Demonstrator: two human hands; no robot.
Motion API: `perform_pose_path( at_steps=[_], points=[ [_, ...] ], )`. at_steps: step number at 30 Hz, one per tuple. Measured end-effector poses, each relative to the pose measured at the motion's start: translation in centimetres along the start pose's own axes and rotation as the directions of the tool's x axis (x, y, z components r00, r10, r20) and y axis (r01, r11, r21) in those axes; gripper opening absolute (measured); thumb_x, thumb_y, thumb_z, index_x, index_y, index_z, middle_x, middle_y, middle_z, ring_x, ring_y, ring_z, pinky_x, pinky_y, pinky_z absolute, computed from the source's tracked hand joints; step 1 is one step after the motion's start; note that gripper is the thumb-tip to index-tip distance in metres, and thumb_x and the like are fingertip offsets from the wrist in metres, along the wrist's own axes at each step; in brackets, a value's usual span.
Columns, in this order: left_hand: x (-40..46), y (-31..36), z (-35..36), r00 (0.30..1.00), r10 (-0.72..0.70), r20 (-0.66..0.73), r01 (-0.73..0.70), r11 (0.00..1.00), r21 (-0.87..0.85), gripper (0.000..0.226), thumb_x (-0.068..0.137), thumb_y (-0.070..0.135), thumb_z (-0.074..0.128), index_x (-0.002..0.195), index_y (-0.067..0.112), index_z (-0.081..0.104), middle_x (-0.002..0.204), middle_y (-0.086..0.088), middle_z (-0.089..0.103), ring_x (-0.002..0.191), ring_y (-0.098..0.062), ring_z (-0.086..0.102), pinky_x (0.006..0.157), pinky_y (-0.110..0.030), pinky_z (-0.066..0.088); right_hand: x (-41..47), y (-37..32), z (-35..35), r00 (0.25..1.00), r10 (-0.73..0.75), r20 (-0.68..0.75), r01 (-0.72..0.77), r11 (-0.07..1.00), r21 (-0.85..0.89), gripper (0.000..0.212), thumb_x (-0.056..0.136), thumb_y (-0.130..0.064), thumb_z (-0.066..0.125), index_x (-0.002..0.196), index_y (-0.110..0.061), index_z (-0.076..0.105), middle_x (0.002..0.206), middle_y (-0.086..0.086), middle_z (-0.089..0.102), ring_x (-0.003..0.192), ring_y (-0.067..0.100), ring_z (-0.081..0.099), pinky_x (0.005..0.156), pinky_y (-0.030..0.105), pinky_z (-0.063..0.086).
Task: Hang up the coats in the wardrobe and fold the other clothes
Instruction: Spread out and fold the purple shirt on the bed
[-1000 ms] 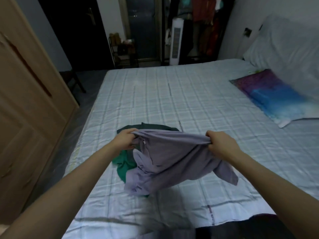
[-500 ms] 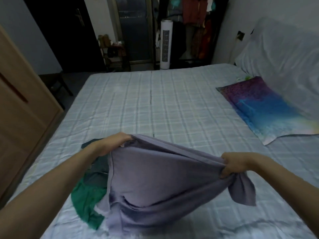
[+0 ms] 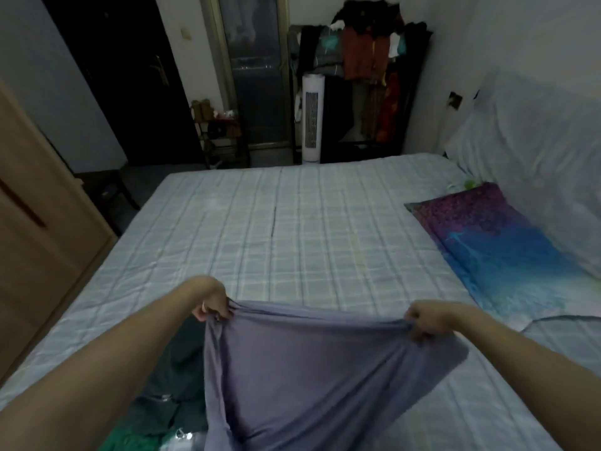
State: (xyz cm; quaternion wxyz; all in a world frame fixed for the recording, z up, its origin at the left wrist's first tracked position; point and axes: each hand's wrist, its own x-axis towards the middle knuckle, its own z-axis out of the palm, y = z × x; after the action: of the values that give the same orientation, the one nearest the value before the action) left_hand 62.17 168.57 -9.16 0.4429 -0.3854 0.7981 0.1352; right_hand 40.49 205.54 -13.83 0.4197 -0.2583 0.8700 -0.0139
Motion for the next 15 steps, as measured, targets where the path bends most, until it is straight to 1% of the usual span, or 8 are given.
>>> perform_pose_path(
  at_steps=[2,4,6,9,10,12,14,15],
  points=[
    [-0.5,1.2,-5.2,0.999,-0.004,-0.041,0.000,0.995,-0.095,0.040,0.096,0.043,0.054,0.068,0.015,0.050,0.054,0.000,0.050,0.038,-0.008,0.045,0.037,-0.014,0.029,1.3,-0.8,-5.4,0.913,-0.005,-0.408,-0.012,0.999,-0.037,0.017,0.078,-0.010,0.054,0.065,-0.020,0.054,0.086,0.005,0.068,0.089,0.025,0.063,0.067,0.024,0.045],
    [-0.6,1.3,-11.3,0.972,0.035,-0.231,-0.088,0.970,-0.225,0.033,0.093,0.038,0.060,0.076,0.010,0.062,0.057,-0.002,0.059,0.047,-0.013,0.056,0.043,-0.016,0.034,1.1,-2.0,-11.3,0.734,0.000,-0.679,-0.044,0.998,-0.048,0.010,0.080,-0.011,0.051,0.080,-0.020,0.056,0.102,0.013,0.065,0.096,0.033,0.063,0.073,0.031,0.047],
    [-2.7,1.2,-17.8,0.900,0.089,-0.426,-0.226,0.932,-0.284,0.029,0.092,0.026,0.064,0.091,-0.002,0.071,0.068,-0.010,0.067,0.062,-0.023,0.068,0.052,-0.022,0.044,-0.8,-3.3,-17.6,0.539,-0.019,-0.842,-0.074,0.995,-0.070,0.017,0.084,-0.009,0.051,0.095,-0.017,0.062,0.106,0.016,0.063,0.099,0.035,0.062,0.076,0.037,0.048],
    [-8.8,1.8,-25.9,0.764,0.087,-0.640,-0.405,0.836,-0.370,0.014,0.092,0.006,0.062,0.090,-0.006,0.067,0.069,-0.014,0.069,0.051,-0.021,0.067,0.044,-0.020,0.050,-4.5,-4.3,-27.0,0.253,-0.115,-0.961,-0.188,0.968,-0.165,0.019,0.086,0.000,0.050,0.096,-0.008,0.064,0.101,0.020,0.063,0.097,0.037,0.060,0.076,0.040,0.050],
    [-10.6,2.1,-28.2,0.691,0.055,-0.721,-0.474,0.787,-0.395,0.009,0.089,0.002,0.064,0.092,-0.005,0.068,0.075,-0.015,0.070,0.054,-0.022,0.067,0.045,-0.023,0.053,-6.1,-4.5,-29.5,0.149,-0.136,-0.979,-0.203,0.965,-0.165,0.019,0.085,0.002,0.050,0.095,-0.005,0.065,0.099,0.022,0.062,0.096,0.039,0.058,0.075,0.041,0.050],
    [-13.4,2.9,-31.7,0.480,0.005,-0.877,-0.567,0.765,-0.306,0.023,0.083,-0.001,0.069,0.106,0.001,0.071,0.097,-0.014,0.070,0.076,-0.025,0.067,0.063,-0.029,0.058,-8.4,-3.9,-33.0,-0.020,-0.137,-0.990,-0.215,0.968,-0.130,0.020,0.085,0.002,0.051,0.095,-0.003,0.068,0.096,0.024,0.060,0.096,0.042,0.056,0.074,0.045,0.048],
    [-15.8,4.1,-32.6,0.243,0.015,-0.970,-0.591,0.795,-0.136,0.034,0.084,-0.004,0.061,0.115,0.008,0.070,0.107,-0.013,0.069,0.087,-0.022,0.061,0.075,-0.029,0.051,-10.2,-2.4,-34.5,-0.108,-0.078,-0.991,-0.224,0.973,-0.052,0.020,0.086,0.000,0.050,0.096,-0.003,0.067,0.095,0.025,0.060,0.093,0.043,0.058,0.071,0.044,0.047],
    [-16.4,4.8,-32.2,0.158,0.033,-0.987,-0.599,0.798,-0.070,0.037,0.086,-0.007,0.054,0.114,0.008,0.071,0.106,-0.014,0.069,0.087,-0.021,0.058,0.075,-0.028,0.046,-10.7,-1.4,-34.6,-0.137,-0.069,-0.988,-0.228,0.973,-0.037,0.019,0.086,0.000,0.050,0.095,-0.003,0.066,0.094,0.025,0.060,0.090,0.043,0.059,0.068,0.043,0.047]
  ],
)
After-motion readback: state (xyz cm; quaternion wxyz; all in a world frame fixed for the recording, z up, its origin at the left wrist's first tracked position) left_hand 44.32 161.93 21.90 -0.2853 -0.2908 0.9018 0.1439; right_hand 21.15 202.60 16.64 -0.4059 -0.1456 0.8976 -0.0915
